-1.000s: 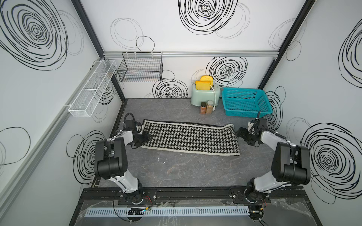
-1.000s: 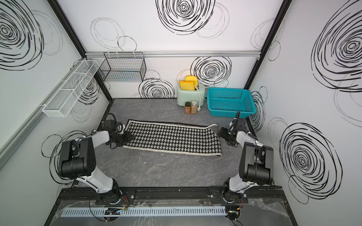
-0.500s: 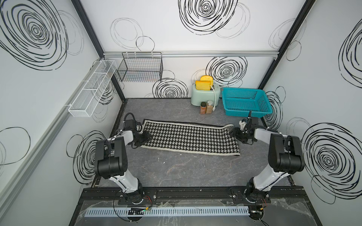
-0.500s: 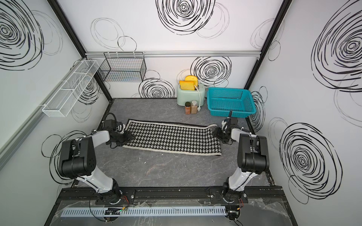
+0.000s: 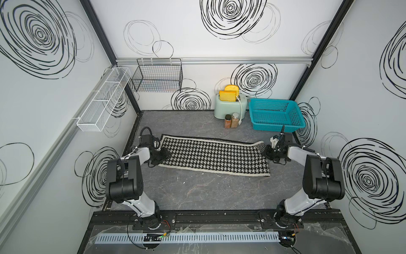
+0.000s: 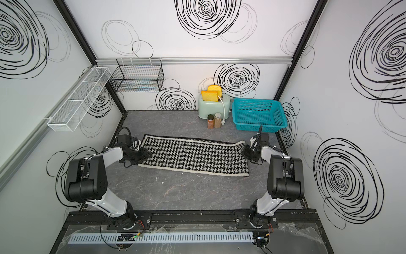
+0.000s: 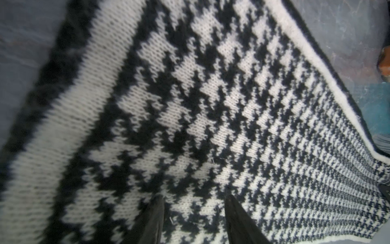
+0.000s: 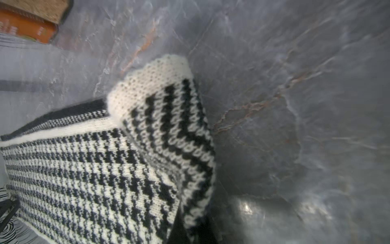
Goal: Roll up the scarf and place it into the basket
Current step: Fold the scarf at the center of the board.
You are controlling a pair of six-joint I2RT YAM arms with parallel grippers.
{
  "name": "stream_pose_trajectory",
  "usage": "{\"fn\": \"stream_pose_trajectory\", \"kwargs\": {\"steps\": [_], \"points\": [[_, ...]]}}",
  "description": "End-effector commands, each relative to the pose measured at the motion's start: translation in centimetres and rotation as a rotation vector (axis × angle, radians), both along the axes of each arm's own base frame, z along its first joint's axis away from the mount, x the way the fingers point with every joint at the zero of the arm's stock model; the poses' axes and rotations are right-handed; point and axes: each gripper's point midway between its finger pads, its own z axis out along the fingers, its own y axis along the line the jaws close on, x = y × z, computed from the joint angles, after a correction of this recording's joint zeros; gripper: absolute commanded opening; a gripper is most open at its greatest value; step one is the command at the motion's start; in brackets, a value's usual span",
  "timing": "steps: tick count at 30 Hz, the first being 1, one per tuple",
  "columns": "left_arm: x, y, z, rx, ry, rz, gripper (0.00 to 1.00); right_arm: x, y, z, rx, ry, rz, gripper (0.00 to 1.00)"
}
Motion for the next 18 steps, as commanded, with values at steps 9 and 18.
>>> {"fn": "stream_pose_trajectory", "kwargs": {"steps": [9, 18], "points": [[6.4, -2.0, 3.8, 0.026, -0.135, -0.092, 0.54, 0.4, -2.0, 5.3, -0.108, -0.068, -0.053, 0.0], [4.7, -3.0, 0.7, 0.016, -0.063, -0.127, 0.53, 3.2, -3.2, 11.0, -0.156, -0.167, -0.083, 0.0]]}}
